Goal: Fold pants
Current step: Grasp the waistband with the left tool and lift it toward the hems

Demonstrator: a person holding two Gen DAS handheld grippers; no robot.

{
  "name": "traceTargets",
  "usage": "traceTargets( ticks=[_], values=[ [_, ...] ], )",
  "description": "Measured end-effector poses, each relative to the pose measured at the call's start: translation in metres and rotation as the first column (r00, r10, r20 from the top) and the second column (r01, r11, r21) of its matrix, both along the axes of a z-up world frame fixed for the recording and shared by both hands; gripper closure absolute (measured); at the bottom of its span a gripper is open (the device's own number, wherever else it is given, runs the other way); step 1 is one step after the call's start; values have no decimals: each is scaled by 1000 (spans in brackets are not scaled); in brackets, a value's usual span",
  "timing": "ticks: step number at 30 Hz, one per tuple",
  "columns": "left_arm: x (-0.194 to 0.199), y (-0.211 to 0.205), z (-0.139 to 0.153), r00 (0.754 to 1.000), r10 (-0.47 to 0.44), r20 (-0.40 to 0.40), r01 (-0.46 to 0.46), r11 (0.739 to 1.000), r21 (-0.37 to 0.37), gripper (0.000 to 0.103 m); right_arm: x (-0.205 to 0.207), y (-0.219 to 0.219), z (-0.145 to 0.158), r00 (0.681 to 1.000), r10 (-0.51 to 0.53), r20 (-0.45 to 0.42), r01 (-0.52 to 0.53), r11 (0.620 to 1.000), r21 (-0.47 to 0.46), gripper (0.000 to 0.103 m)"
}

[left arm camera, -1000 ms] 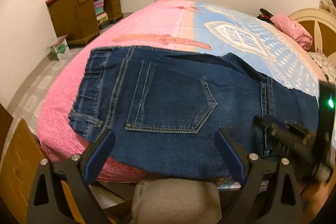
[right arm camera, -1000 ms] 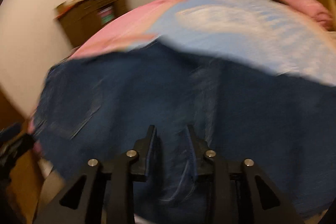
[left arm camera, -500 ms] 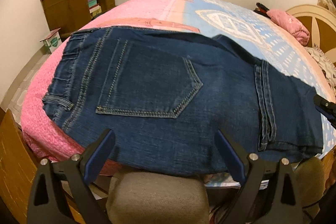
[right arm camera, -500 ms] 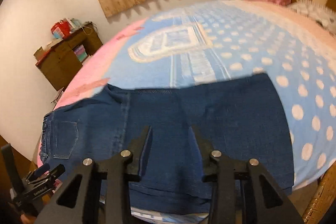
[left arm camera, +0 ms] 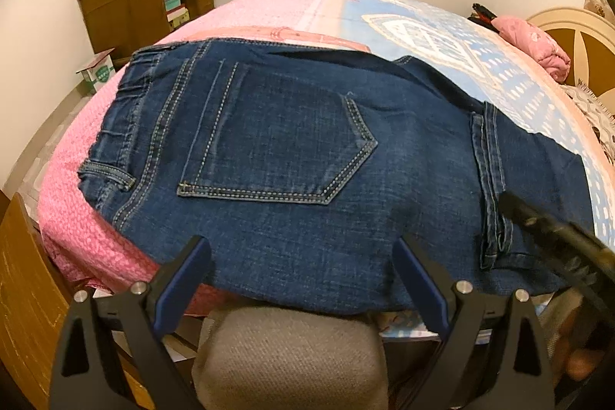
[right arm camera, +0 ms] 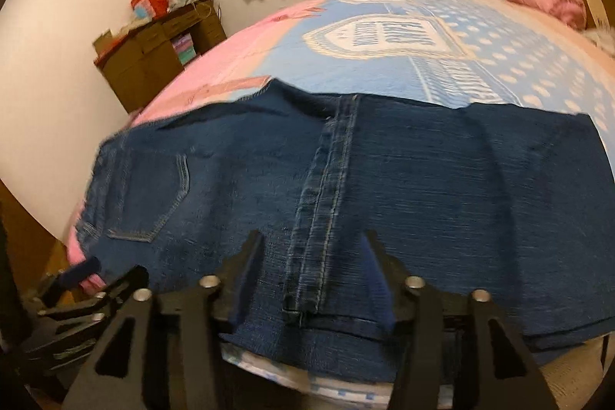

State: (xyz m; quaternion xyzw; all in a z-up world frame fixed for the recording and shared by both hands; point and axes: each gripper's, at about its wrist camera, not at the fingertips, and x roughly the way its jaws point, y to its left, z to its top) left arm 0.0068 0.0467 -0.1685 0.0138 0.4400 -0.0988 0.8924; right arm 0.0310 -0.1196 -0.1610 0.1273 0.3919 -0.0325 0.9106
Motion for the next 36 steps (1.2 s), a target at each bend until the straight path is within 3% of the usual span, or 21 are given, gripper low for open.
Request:
traceTargets(
  ticks=[3, 5, 8, 10, 13, 14, 16, 18, 21, 24, 26, 29, 31, 33, 36],
  values=[
    [1, 4, -1, 1000, 0, -8, 0, 1000, -13, 6, 13, 10, -20, 997, 15, -72, -21, 996, -87, 48],
    [1, 7, -2, 1000, 1, -14, -2, 1000, -30, 6, 9, 18, -21, 998, 26, -61, -36, 983, -179, 48],
    [2, 13, -3, 1000, 6, -26, -8, 998, -57, 6, 5, 16, -22, 997, 34, -64, -46, 977, -210, 54],
    [4, 17, -4, 999, 9, -38, -12, 997, -74, 6, 4, 8, -21, 997, 28, -67, -40, 981, -189, 72],
    [4, 20, -5, 999, 16, -44, -20, 996, -92, 6, 4, -24, -17, 997, 7, -71, -5, 1000, 23, 85],
    [4, 20, -5, 999, 15, -44, -19, 995, -93, 6, 4, -37, -18, 997, -18, -79, 28, 992, 122, 86],
    [3, 20, -5, 999, 13, -40, -17, 996, -90, 6, 3, -51, -18, 994, -53, -93, 73, 970, 232, 87],
    [2, 20, -4, 999, 14, -36, -17, 996, -86, 6, 1, -45, -9, 996, -49, -69, 64, 973, 220, 87],
    [2, 16, -4, 999, 10, -35, -13, 997, -74, 6, 1, -17, 7, 1000, 8, -22, -6, 996, 93, 87],
    [1, 11, -2, 1000, 6, -30, -8, 998, -65, 6, 9, -6, 2, 999, 28, -40, -26, 998, 61, 87],
    [1, 9, -2, 1000, 6, -29, -7, 998, -61, 6, 15, 3, -14, 997, 49, -66, -48, 999, 15, 86],
    [1, 7, -2, 1000, 3, -29, -5, 998, -59, 6, 9, 13, -17, 996, 89, -23, -90, 995, -45, 75],
    [2, 6, -2, 1000, 3, -30, -5, 998, -58, 6, 8, 17, -16, 989, 144, -20, -144, 990, -6, 45],
    [2, 5, -2, 999, 2, -32, -4, 998, -56, 6, 7, 17, -9, 986, 169, -14, -168, 985, 39, 44],
    [2, 6, -3, 999, 4, -33, -6, 998, -60, 6, -2, -1, 15, 990, 84, 112, -91, 994, 59, 46]
  ],
)
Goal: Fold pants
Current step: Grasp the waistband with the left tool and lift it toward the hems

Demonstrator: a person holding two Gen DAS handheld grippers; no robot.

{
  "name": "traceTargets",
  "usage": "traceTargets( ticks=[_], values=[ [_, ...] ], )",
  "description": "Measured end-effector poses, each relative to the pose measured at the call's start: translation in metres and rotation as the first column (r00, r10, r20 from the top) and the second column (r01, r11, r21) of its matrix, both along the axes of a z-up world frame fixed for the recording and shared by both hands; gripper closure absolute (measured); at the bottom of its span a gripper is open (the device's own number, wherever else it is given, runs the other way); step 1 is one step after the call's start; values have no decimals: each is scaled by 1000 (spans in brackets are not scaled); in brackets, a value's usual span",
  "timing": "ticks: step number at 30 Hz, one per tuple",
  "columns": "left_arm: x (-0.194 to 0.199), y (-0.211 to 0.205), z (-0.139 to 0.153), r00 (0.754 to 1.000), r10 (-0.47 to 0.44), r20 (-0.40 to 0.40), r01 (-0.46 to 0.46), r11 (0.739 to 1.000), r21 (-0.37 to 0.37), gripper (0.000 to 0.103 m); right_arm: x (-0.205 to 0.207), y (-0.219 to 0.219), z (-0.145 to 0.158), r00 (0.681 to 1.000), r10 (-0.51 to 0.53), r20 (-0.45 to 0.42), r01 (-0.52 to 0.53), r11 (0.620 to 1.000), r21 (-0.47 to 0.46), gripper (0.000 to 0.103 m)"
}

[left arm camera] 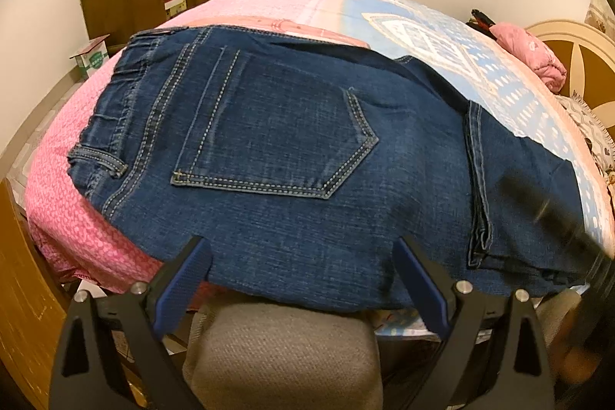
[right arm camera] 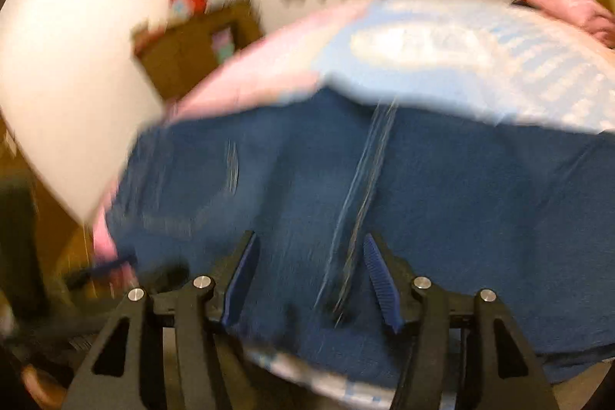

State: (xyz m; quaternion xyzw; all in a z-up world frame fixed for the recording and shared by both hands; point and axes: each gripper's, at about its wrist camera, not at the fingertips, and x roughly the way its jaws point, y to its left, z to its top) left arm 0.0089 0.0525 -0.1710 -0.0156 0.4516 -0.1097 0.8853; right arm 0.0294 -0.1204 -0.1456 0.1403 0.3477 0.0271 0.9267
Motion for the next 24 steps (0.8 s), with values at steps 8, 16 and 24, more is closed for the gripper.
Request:
traceTargets(
  ticks=[8, 16, 24],
  values=[
    [3, -6, -3, 1000, 2, -14, -1, 1000, 30, 6, 50, -44, -18, 979, -189, -77, 183, 980, -77, 59],
    [6, 20, 3, 997, 70, -28, -70, 997, -21, 6, 39, -54, -16, 986, -140, -90, 141, 990, -2, 57],
    [24, 109, 9, 951, 310, -17, -311, 949, -54, 6, -30, -57, 26, 980, -166, 107, 179, 976, -126, 57]
  ],
)
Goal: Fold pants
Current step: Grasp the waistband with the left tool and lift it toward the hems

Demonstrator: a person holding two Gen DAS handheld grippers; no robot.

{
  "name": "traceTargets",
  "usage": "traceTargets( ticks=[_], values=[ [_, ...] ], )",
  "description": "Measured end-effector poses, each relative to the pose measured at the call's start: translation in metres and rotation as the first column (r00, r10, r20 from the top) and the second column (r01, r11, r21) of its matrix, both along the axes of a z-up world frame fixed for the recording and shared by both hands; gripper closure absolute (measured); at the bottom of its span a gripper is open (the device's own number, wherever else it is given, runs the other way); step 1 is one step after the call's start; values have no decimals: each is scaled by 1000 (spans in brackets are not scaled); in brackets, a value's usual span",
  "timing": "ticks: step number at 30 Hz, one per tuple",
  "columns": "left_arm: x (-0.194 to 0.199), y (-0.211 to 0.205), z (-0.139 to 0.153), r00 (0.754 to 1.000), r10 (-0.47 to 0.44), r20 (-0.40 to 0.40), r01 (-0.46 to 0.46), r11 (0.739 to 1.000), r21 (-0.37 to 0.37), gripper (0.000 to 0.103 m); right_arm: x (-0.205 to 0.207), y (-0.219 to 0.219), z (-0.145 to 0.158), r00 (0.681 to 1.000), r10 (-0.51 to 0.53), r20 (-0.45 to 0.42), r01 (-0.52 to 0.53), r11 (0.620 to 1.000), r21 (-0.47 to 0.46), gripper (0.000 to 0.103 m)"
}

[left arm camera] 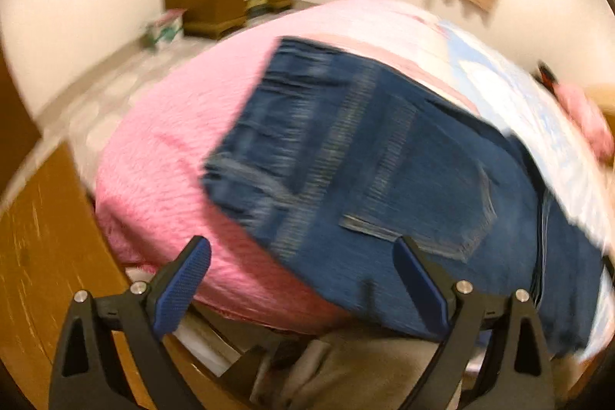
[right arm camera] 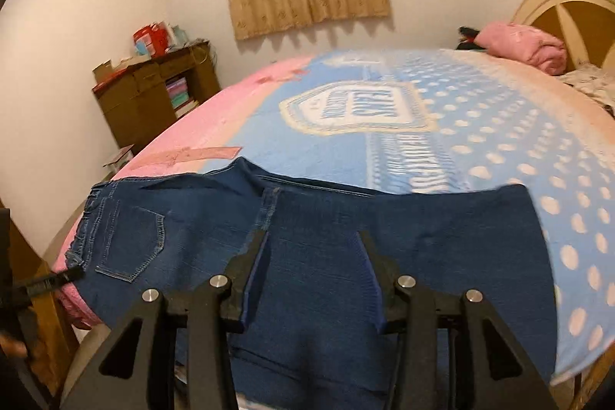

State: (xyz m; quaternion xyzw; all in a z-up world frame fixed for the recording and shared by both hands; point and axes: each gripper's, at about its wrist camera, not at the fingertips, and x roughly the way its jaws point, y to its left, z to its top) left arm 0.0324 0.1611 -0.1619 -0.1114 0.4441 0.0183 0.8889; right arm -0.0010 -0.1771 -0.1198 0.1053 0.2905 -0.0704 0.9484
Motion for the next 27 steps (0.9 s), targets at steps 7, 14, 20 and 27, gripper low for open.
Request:
traceTargets(
  ticks=[7, 14, 20, 27],
  values=[
    [9, 2, -22, 998, -36, -45, 29, 987, -157, 21, -8, 29, -11, 997, 63, -34, -63, 998, 2, 57],
    [35, 5, -37, 997, 3, -80, -25, 960, -278, 41, -14, 55, -4, 991, 133, -34, -135, 990, -52, 57],
    [32, 7, -16, 999, 44, -23, -48, 973, -227, 81, -13, 59, 2, 990, 139, -33, -141, 988, -56, 57],
    [56, -27, 16, 995, -64, 74, 70, 994, -85, 87, -9, 67, 6, 986, 167, -30, -168, 985, -44, 57]
  ],
)
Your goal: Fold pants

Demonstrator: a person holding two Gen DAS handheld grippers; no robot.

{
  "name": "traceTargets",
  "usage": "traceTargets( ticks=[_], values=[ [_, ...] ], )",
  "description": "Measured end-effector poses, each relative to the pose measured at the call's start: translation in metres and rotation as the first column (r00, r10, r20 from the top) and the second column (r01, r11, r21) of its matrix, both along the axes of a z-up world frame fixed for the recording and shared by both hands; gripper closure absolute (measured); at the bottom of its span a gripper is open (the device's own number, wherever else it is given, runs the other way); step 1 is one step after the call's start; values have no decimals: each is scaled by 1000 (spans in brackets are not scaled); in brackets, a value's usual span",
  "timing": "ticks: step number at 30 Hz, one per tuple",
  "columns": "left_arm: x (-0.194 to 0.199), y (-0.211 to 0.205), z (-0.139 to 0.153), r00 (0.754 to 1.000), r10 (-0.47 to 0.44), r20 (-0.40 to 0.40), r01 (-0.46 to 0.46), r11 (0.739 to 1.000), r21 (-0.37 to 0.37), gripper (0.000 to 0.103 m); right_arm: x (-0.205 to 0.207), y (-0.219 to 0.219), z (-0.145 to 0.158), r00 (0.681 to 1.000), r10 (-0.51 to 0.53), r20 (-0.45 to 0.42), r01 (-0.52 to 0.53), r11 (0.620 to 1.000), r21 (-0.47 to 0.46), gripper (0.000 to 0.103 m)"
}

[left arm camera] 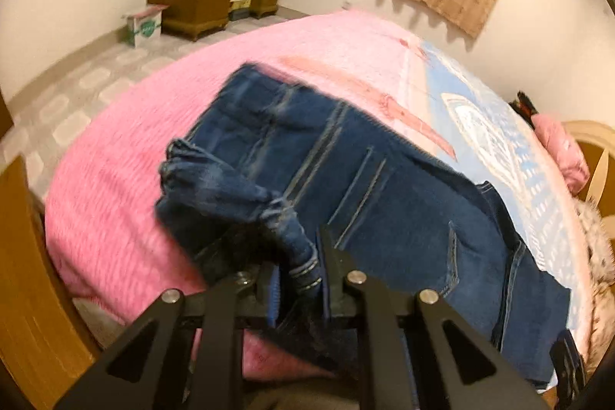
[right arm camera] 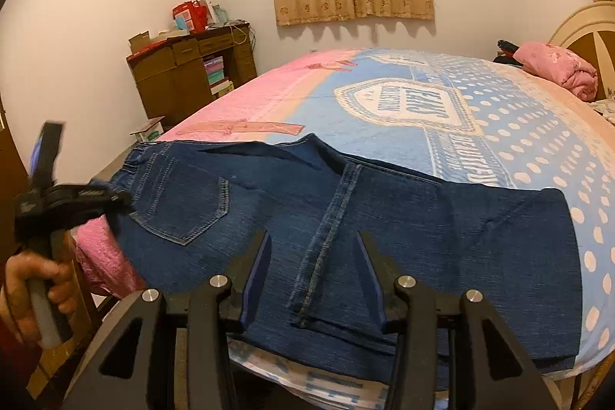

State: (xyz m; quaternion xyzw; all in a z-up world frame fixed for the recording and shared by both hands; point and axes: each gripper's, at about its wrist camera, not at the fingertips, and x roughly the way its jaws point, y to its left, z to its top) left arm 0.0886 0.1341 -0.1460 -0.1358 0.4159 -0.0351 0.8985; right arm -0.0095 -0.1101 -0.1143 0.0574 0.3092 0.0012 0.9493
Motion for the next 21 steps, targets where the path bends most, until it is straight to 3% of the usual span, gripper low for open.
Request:
traceTargets(
  ticks=[5, 9, 12, 14, 16, 18, 21],
  values=[
    [10, -37, 38, 986, -102, 130, 89, 991, 99, 88, -2, 1, 4, 1000, -5, -5, 5, 1000, -12, 57],
    [-9, -18, 62, 959, -125, 255, 110, 991, 73, 89, -3, -6, 11, 999, -40, 6, 40, 999, -9, 57],
    [-9, 8, 38, 980, -88, 177, 79, 995, 59, 89, -4, -7, 14, 999, -48, 9, 48, 999, 0, 57],
    [1, 26, 2, 999, -29, 32, 27, 998, 62, 88, -3, -3, 14, 999, -37, 9, 37, 999, -2, 57],
    [3, 41, -26, 997, 7, -77, -1, 997, 81, 78, -1, 2, 14, 1000, -18, 5, 18, 1000, -1, 57],
    [-1, 47, -30, 998, -24, -56, 27, 999, 43, 78, 0, 10, 13, 1000, 11, 0, -11, 1000, -3, 57],
    [2, 52, -25, 995, -25, -94, 26, 1000, 13, 78, 2, 18, 14, 999, 46, 1, -46, 999, -3, 57]
  ],
)
